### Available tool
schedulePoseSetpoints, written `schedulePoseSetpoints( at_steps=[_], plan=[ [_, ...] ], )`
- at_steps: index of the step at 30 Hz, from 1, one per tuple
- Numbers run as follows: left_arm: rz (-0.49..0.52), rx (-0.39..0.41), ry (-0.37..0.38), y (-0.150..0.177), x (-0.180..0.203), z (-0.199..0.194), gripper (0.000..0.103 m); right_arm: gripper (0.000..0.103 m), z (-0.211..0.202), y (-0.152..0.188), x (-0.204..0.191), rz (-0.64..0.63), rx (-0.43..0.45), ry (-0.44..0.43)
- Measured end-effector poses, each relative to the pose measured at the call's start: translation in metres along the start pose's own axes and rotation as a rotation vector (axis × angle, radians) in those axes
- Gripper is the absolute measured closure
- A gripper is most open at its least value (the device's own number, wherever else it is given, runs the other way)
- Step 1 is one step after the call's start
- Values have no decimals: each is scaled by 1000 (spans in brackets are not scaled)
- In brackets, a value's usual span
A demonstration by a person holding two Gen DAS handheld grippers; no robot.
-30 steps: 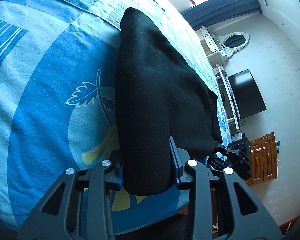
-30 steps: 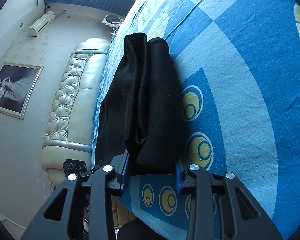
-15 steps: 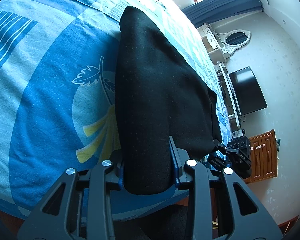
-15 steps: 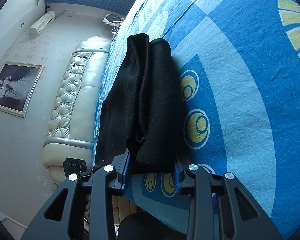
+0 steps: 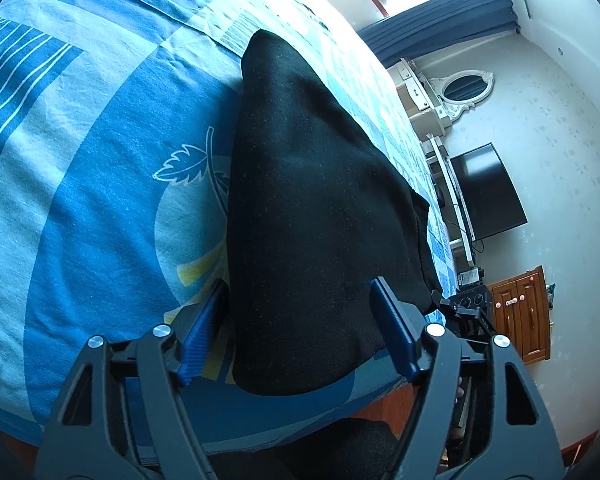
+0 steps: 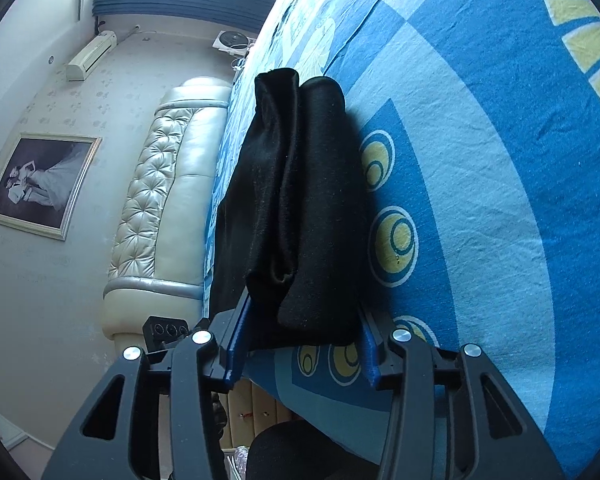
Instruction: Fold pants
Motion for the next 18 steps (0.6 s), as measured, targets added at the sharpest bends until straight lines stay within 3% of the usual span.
schedulePoseSetpoints(
  at_steps=[8,12,18],
  plan=[
    [-65,6,52,-2,-5,3,24,41,6,3,-11,-16,16,0],
    [-29,-11,24,-2,1,7,23,40,7,-2,-11,-4,15,-4],
    [-32,-42,39,-27,-5,21,22,40,19,-29,-13,7,4,8]
  ],
)
Point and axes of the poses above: each gripper's, at about its wrist camera, not at the fingertips, and z roughly the way its jaws point, x to its right, y to its underside, the point moved 3 cm from there along z, roughly the way its jaws point, and after that the axes turned 6 degrees about z, right-handed, at the moved point
